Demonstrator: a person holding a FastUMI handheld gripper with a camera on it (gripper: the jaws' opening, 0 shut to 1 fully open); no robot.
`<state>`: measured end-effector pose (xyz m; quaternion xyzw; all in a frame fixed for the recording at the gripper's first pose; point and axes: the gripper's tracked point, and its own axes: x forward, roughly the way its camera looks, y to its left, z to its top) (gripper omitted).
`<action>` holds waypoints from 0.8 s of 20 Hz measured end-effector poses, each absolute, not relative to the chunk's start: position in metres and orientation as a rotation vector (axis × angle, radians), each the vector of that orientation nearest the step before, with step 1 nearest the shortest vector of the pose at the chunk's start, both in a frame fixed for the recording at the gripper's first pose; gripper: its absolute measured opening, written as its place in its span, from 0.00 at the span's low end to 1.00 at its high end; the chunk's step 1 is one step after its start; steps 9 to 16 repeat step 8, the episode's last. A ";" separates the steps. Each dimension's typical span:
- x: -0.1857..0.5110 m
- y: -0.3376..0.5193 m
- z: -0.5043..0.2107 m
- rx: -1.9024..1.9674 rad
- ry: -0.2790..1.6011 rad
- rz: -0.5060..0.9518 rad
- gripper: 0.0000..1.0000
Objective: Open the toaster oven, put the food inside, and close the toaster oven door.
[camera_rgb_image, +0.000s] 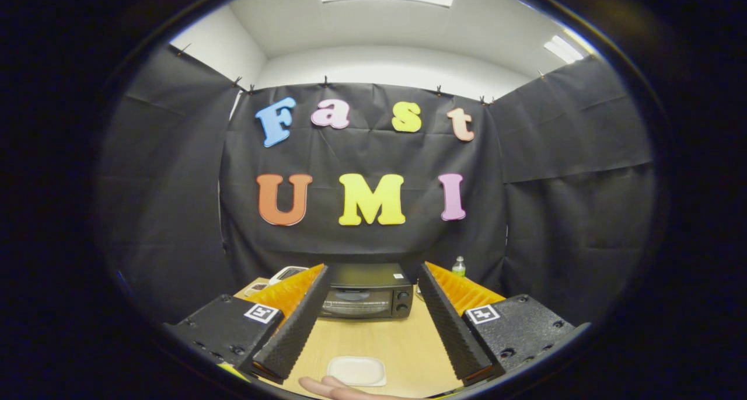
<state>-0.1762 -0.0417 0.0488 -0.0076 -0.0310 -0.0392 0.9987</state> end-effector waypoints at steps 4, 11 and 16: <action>-0.176 -0.041 0.044 -0.012 -0.050 -0.080 1.00; -0.174 -0.039 0.038 -0.016 -0.039 -0.076 1.00; -0.174 -0.039 0.038 -0.016 -0.039 -0.076 1.00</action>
